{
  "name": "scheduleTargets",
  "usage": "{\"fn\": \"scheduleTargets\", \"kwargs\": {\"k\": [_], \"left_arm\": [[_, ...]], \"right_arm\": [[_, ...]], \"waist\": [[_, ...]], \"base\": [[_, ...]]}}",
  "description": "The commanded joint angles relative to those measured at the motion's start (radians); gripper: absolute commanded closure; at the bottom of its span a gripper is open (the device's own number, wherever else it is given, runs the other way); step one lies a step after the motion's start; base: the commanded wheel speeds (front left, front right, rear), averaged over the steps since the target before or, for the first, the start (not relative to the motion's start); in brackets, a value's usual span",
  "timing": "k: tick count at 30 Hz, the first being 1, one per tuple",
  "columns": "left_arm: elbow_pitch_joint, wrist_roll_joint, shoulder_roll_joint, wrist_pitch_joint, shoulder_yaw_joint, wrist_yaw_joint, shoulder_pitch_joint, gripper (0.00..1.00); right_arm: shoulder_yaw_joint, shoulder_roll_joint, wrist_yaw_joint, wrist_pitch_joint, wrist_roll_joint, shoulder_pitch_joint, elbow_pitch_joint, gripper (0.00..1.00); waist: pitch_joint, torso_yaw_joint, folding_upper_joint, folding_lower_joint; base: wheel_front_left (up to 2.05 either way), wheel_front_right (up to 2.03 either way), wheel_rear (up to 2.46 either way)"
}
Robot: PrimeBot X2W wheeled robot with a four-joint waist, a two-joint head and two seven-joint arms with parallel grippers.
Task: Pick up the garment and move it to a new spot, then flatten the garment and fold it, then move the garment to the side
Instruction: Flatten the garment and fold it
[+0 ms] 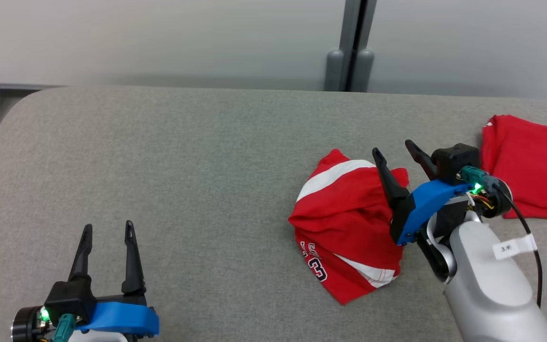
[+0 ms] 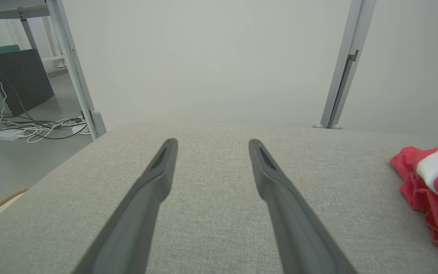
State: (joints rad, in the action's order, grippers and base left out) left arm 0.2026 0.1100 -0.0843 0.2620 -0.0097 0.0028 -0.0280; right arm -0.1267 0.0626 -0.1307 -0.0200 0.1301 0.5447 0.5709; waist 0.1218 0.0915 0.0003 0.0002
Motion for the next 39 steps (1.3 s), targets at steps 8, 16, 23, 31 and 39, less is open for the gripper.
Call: {"fn": "scheduleTargets", "kwargs": {"k": [8, 16, 23, 31, 39], "left_arm": [[0.014, 0.0, 0.013, 0.004, 0.012, -0.011, -0.028, 0.0], [0.028, -0.009, 0.021, 0.004, 0.015, -0.018, -0.045, 0.0], [0.037, -0.015, 0.025, 0.004, 0.016, -0.028, -0.04, 0.0], [0.038, -0.013, 0.029, 0.004, 0.013, -0.038, -0.021, 0.0], [0.043, -0.004, 0.032, 0.004, 0.006, -0.047, -0.032, 0.0]], "right_arm": [[-0.018, 0.042, 0.0, 0.03, 0.008, 0.09, 0.275, 0.0], [-0.078, 0.018, 0.0, 0.005, 0.139, 0.117, 0.399, 0.71], [-0.151, 0.038, 0.0, -0.129, 0.174, 0.147, 0.402, 1.0], [-0.299, 0.004, 0.0, -0.213, 0.154, 0.223, 0.343, 1.0], [-0.646, -0.011, 0.0, -0.185, 0.284, 0.217, 0.207, 1.0]], "waist": [[0.038, 0.053, -0.0003, -0.0002], [0.051, 0.057, -0.0003, -0.0002], [0.022, 0.052, -0.0003, -0.0002], [-0.015, 0.083, -0.0003, -0.0002], [-0.006, 0.139, -0.0003, -0.0002]], "base": [[0.0, 0.0, 0.0], [0.0, 0.0, 0.0], [0.0, 0.0, 0.0], [0.0, 0.0, 0.0], [0.0, 0.0, 0.0]]}}
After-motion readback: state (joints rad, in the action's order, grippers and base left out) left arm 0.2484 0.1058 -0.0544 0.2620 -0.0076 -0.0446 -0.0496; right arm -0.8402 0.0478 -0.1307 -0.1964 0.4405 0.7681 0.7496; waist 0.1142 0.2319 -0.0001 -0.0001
